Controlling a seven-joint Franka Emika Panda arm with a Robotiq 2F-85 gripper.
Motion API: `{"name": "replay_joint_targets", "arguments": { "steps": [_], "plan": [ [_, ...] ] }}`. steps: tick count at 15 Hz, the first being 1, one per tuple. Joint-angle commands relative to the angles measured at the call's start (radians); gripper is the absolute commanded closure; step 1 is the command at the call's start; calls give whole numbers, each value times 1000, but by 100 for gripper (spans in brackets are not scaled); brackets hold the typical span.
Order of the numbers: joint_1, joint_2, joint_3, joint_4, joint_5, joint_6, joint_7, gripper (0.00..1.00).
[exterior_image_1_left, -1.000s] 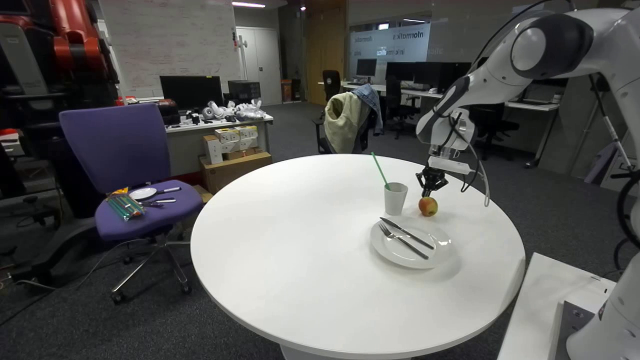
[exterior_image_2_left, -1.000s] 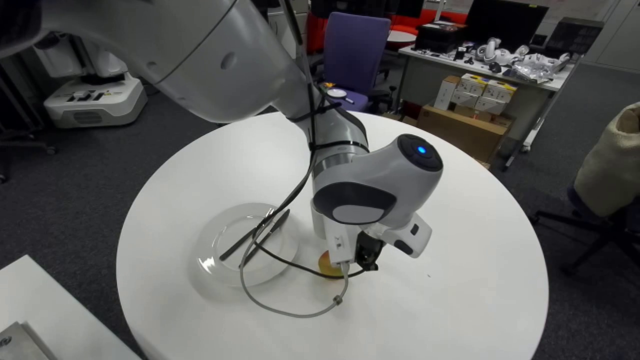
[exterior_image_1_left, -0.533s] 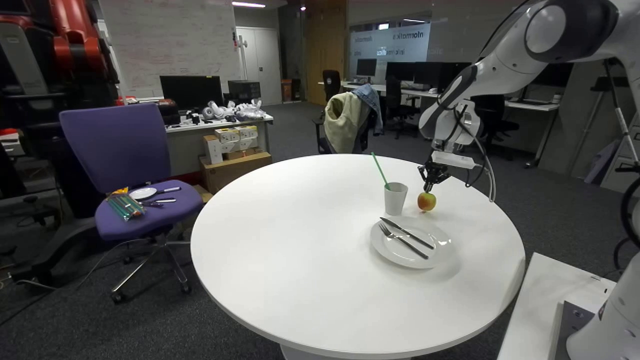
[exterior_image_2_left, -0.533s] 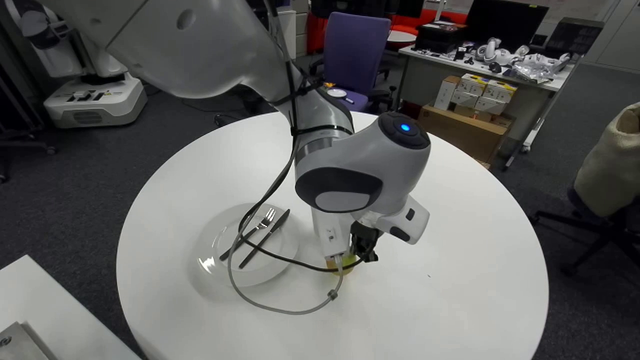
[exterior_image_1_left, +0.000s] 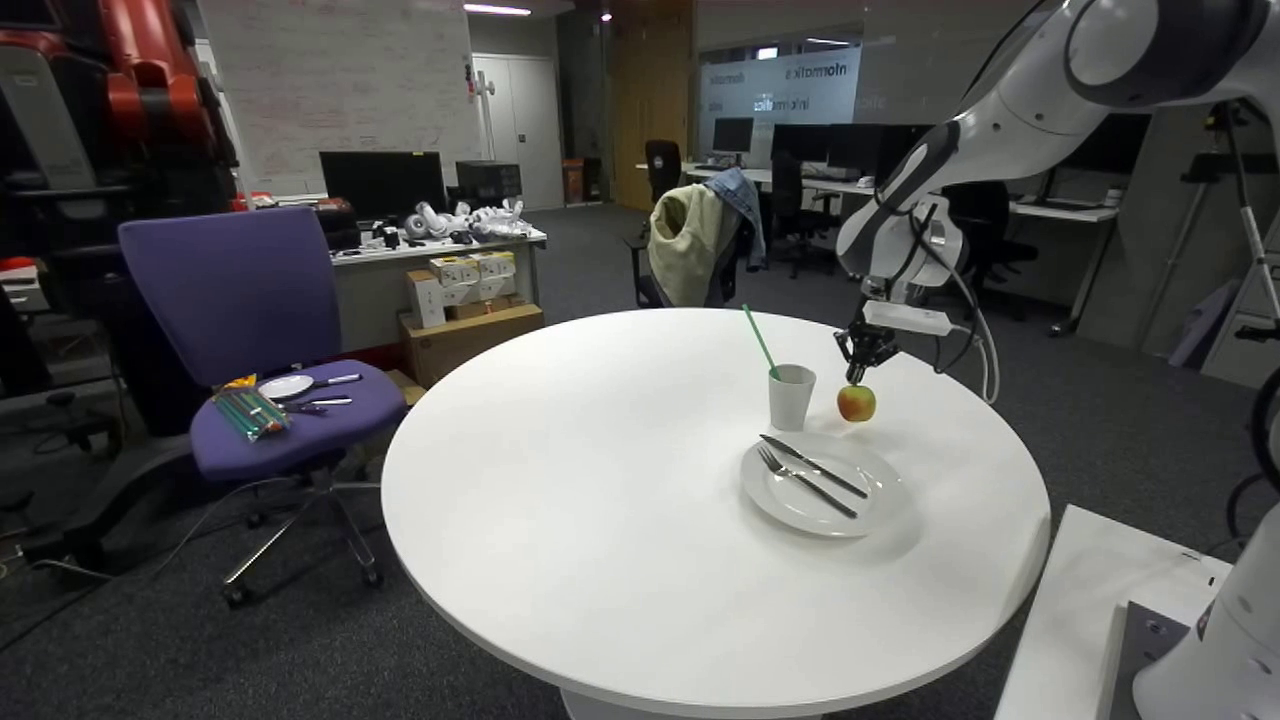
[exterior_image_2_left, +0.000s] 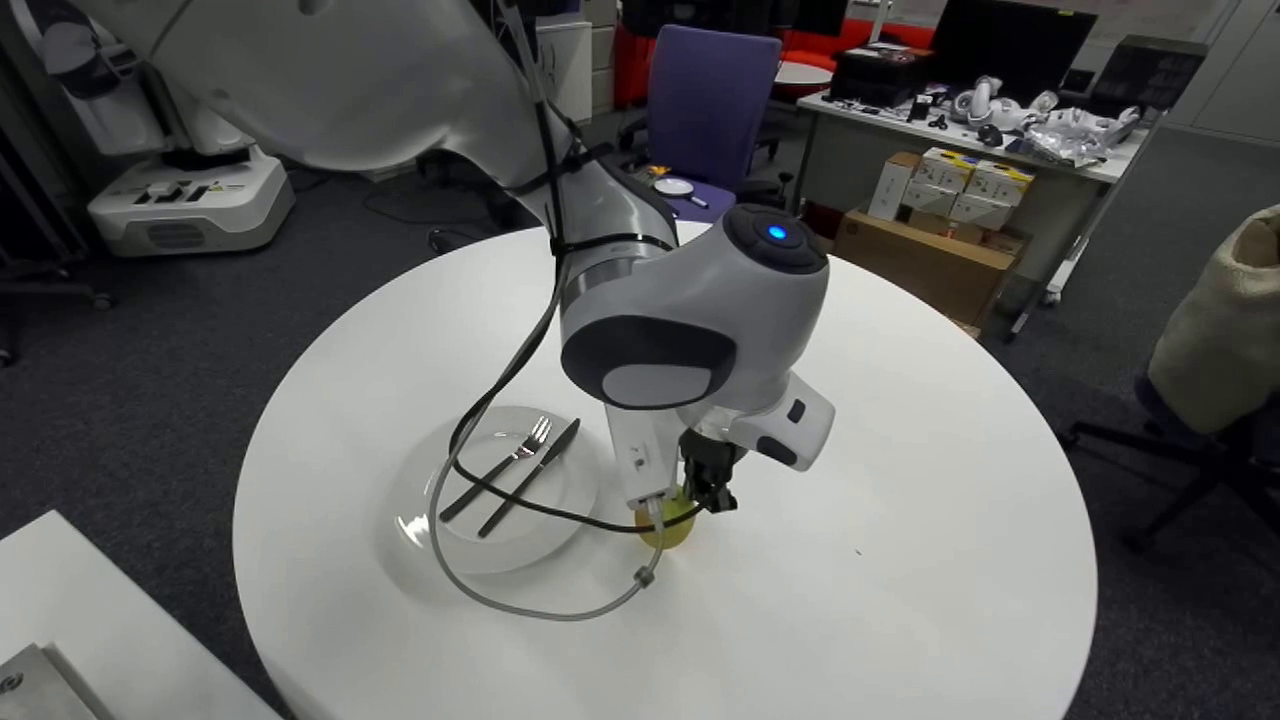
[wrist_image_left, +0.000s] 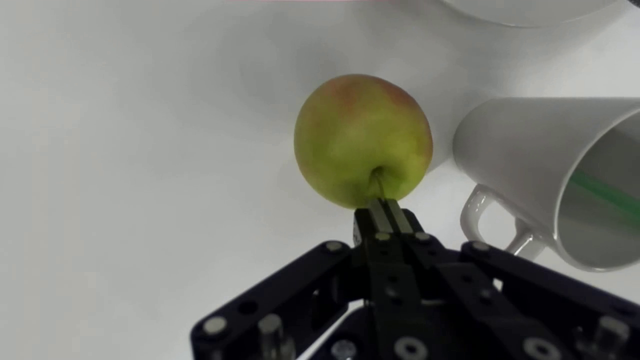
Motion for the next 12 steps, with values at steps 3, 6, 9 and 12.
{"name": "replay_joint_targets", "arguments": {
  "steps": [3, 6, 9, 12],
  "plan": [
    [51, -51, -18, -92, -41, 67, -2, 100],
    [71, -47, -17, -113, -61, 87, 4, 100],
    [79, -50, -17, -125, -69, 107, 2, 100],
    [82, -51, -17, -134, -76, 124, 2, 100]
  ]
}}
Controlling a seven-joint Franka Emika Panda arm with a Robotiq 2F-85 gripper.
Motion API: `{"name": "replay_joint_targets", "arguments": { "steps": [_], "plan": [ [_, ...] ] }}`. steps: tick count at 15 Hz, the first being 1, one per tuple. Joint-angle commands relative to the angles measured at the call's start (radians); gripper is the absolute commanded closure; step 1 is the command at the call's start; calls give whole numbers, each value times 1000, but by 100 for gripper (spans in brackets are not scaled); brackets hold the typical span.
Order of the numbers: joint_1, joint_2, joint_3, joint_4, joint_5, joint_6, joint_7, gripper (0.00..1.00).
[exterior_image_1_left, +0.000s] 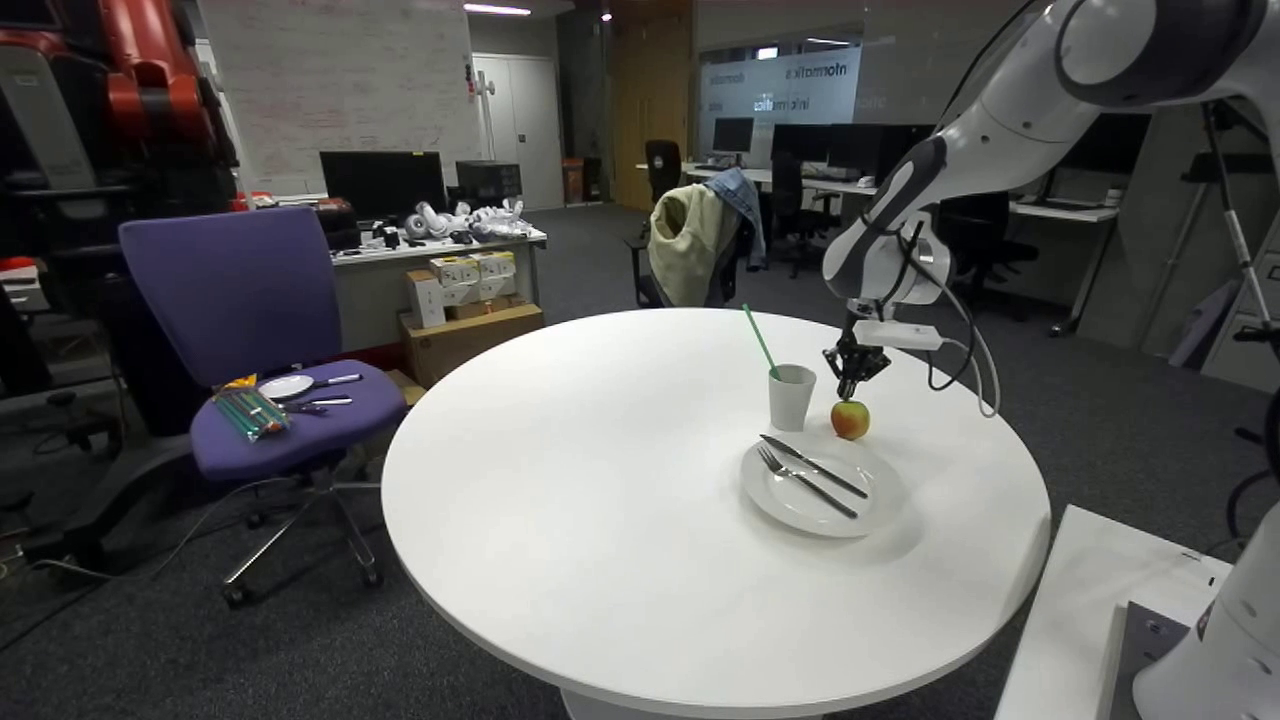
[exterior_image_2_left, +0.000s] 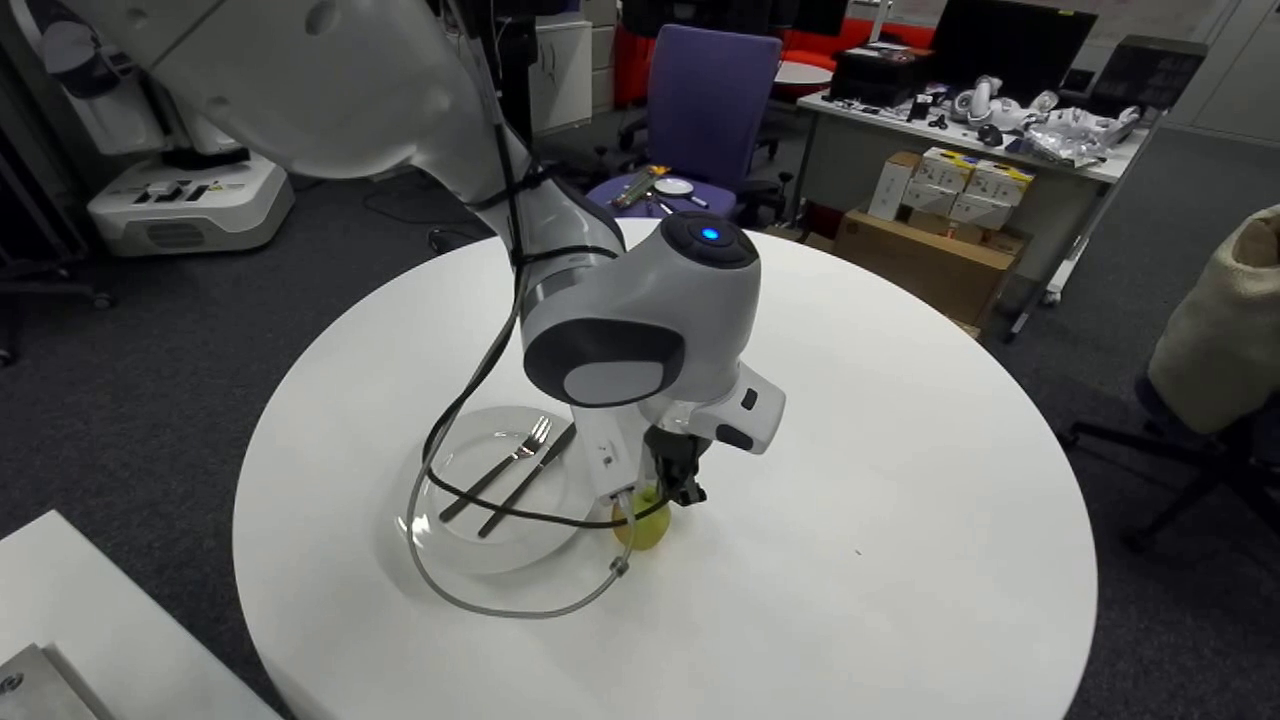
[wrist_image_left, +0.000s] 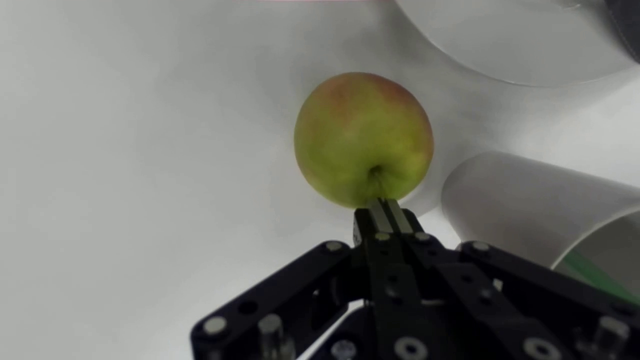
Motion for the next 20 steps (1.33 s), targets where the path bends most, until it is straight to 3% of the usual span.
{"name": "replay_joint_targets", "arguments": {
  "steps": [1, 3, 4, 5, 6, 9, 16, 20],
  "plan": [
    [15, -50, -15, -64, -26, 39, 1, 100],
    [16, -52, -16, -70, -33, 49, 1, 100],
    [16, -52, -16, -73, -37, 55, 2, 90],
    [14, -52, -15, -75, -37, 58, 2, 89],
    [14, -52, -15, -75, -39, 58, 3, 68],
    [13, -54, -15, -77, -39, 58, 2, 57],
    [10, -57, -17, -90, -37, 56, 0, 5],
    [9, -58, -18, -94, -36, 55, 0, 0]
  ]
}}
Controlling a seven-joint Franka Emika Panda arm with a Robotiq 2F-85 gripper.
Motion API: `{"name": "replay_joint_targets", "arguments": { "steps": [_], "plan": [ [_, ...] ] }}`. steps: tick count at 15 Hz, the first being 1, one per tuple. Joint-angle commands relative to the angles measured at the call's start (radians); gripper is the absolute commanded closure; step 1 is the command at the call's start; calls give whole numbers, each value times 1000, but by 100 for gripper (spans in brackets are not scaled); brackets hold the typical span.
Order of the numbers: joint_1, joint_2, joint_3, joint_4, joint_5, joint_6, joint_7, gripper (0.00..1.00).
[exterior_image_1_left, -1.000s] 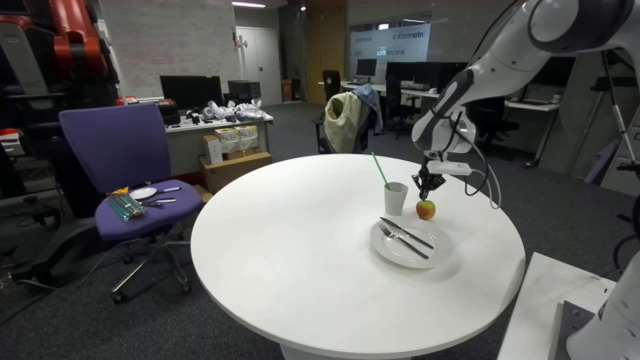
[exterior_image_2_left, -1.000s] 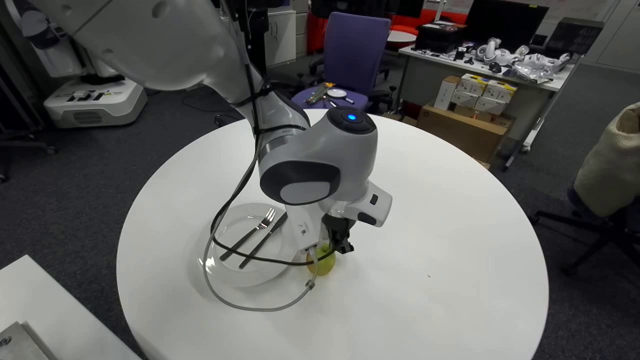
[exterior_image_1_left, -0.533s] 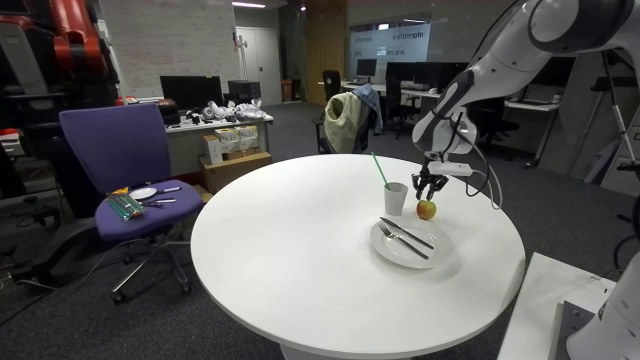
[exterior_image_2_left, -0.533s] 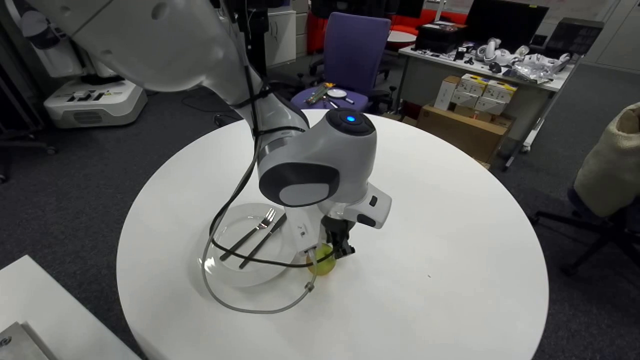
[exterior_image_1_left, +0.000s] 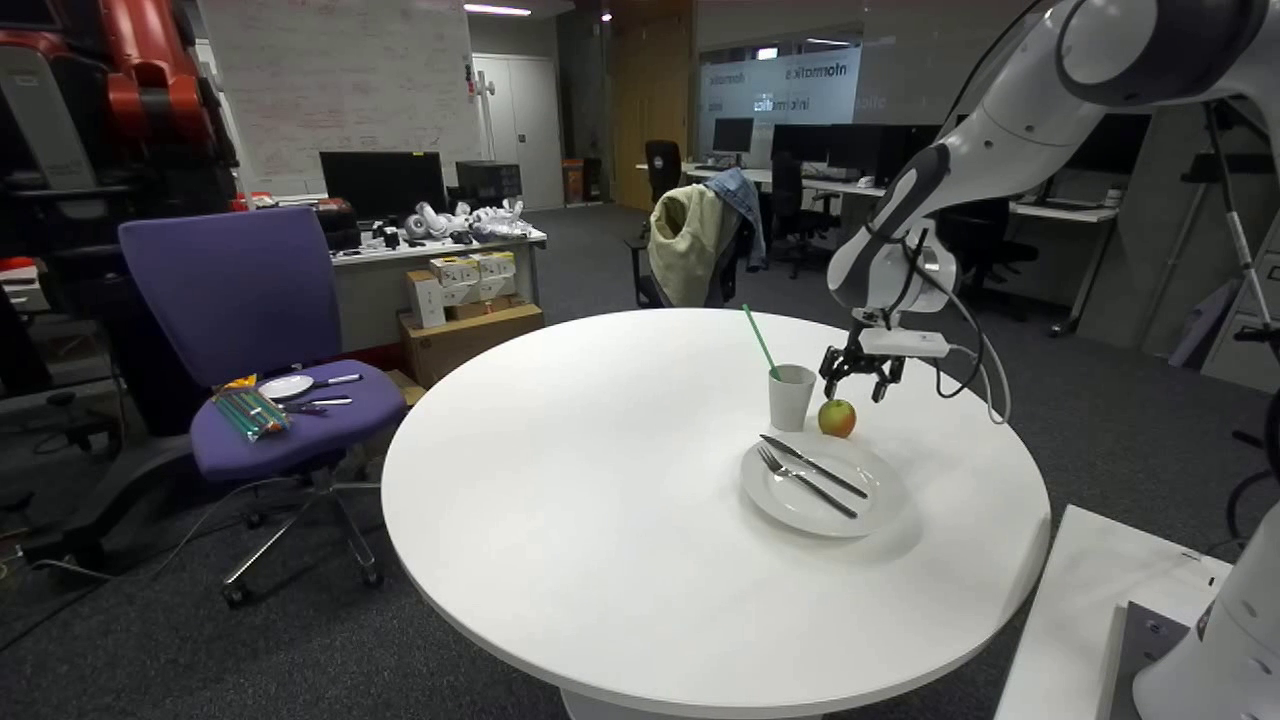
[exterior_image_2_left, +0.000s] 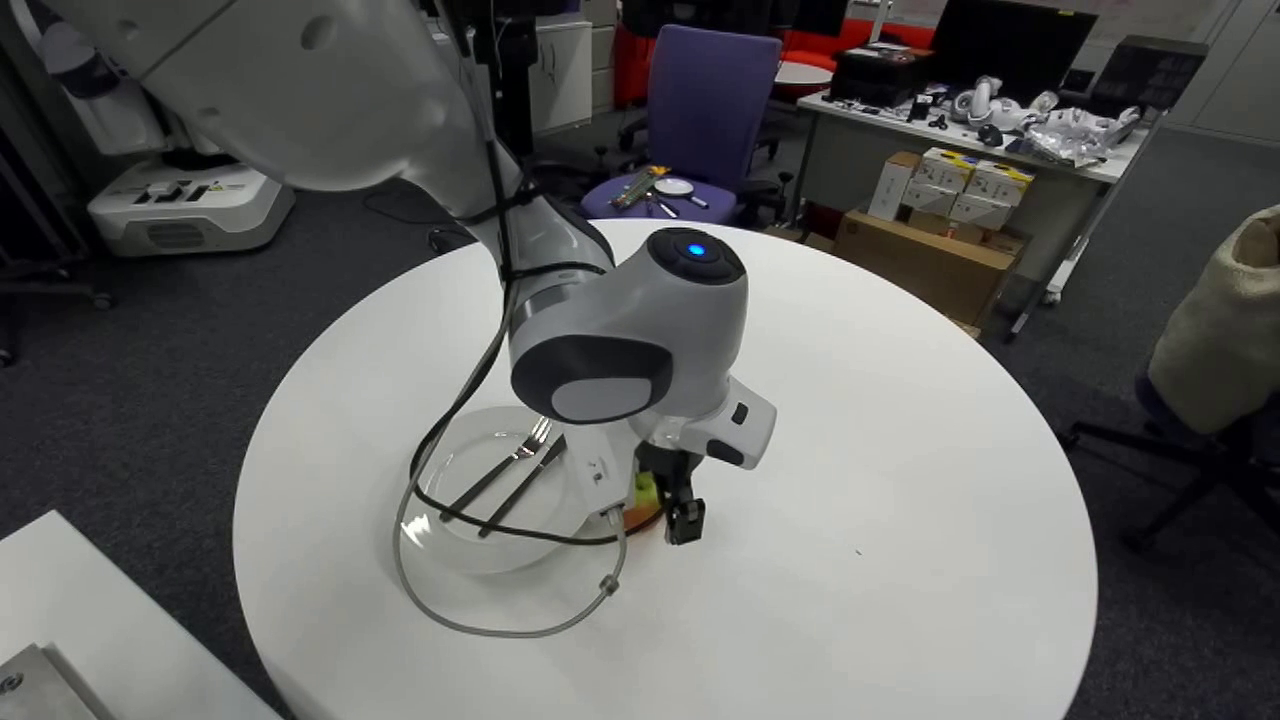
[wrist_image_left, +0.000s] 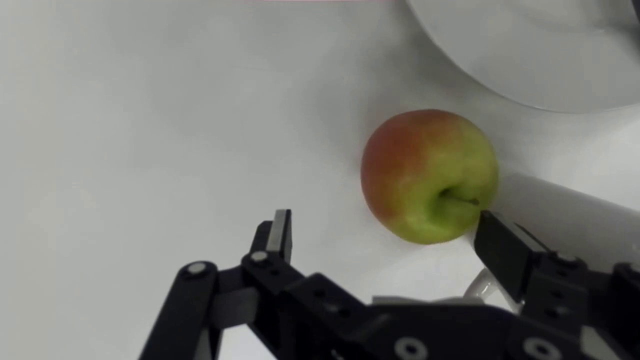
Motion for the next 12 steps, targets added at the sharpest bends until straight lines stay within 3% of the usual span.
{"name": "replay_joint_targets", "arguments": {
  "steps": [1, 12],
  "plan": [
    [8, -55, -13, -54, -17, 24, 1, 0],
    [31, -134, -57, -54, -63, 19, 38, 0]
  ]
}}
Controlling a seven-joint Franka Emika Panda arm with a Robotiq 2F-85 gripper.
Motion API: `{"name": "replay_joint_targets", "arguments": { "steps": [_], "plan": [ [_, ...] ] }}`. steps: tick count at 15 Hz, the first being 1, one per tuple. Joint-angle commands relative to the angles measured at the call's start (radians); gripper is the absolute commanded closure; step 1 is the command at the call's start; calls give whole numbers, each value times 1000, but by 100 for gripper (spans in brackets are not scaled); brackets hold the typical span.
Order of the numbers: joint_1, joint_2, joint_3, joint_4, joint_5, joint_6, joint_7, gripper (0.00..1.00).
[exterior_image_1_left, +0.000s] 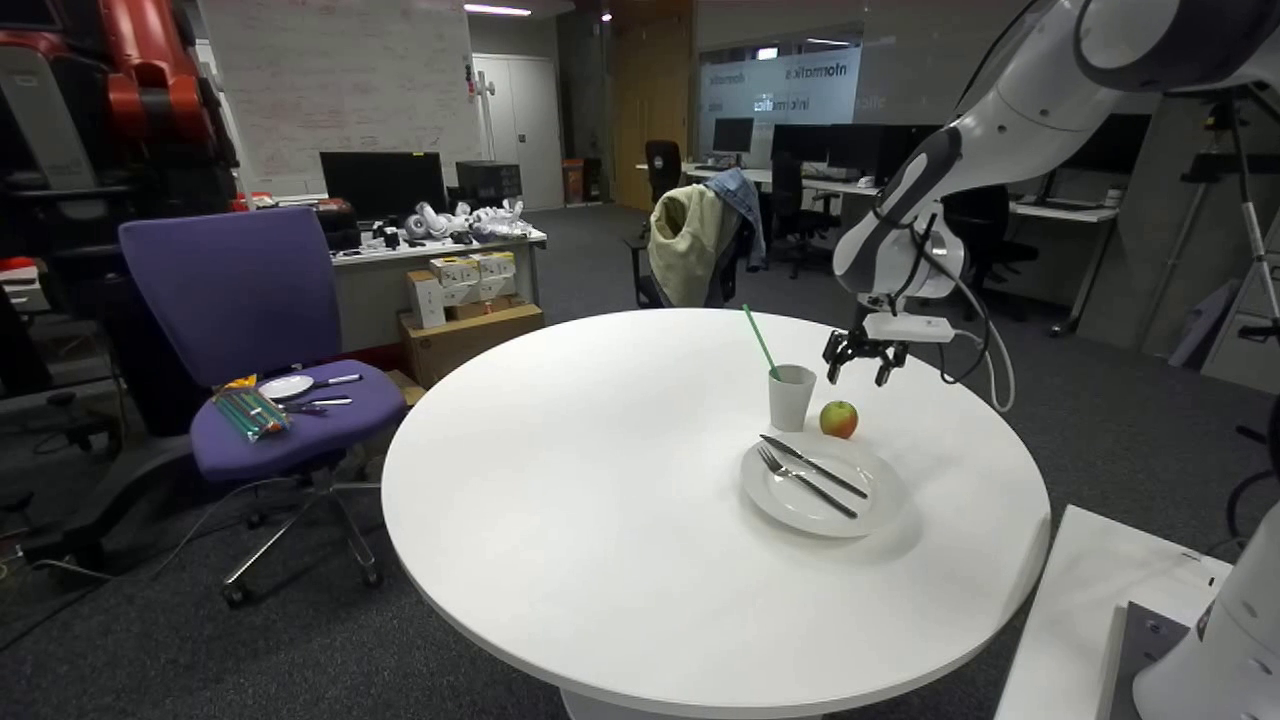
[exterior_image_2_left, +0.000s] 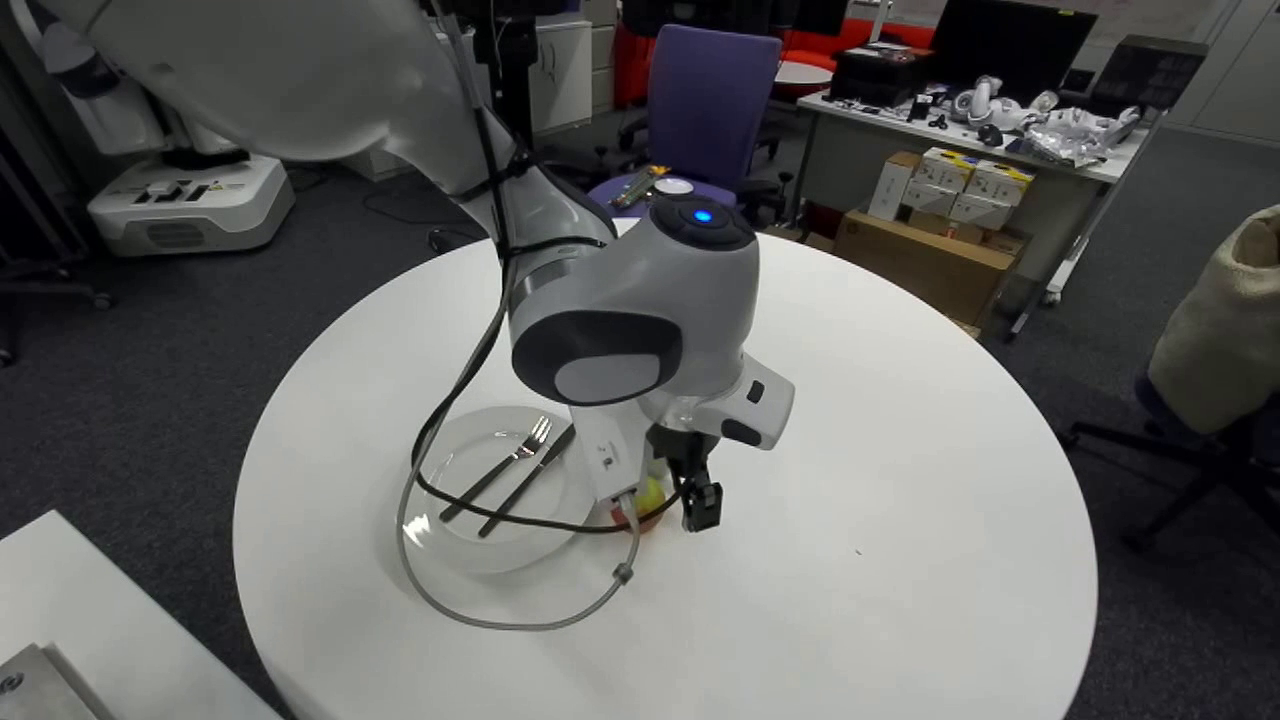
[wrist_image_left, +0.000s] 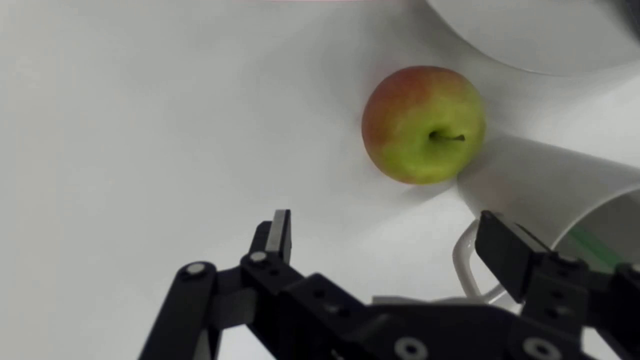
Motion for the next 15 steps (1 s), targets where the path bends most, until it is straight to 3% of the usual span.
{"name": "replay_joint_targets", "arguments": {
  "steps": [1, 4, 8, 15],
  "plan": [
    [34, -89, -48, -42, -58, 15, 45, 0],
    [45, -95, -66, -15, -72, 9, 85, 0],
    [38, -49, -48, 57, -9, 4, 159, 0],
    [-43, -3, 35, 155, 326, -16, 200, 0]
  ]
}}
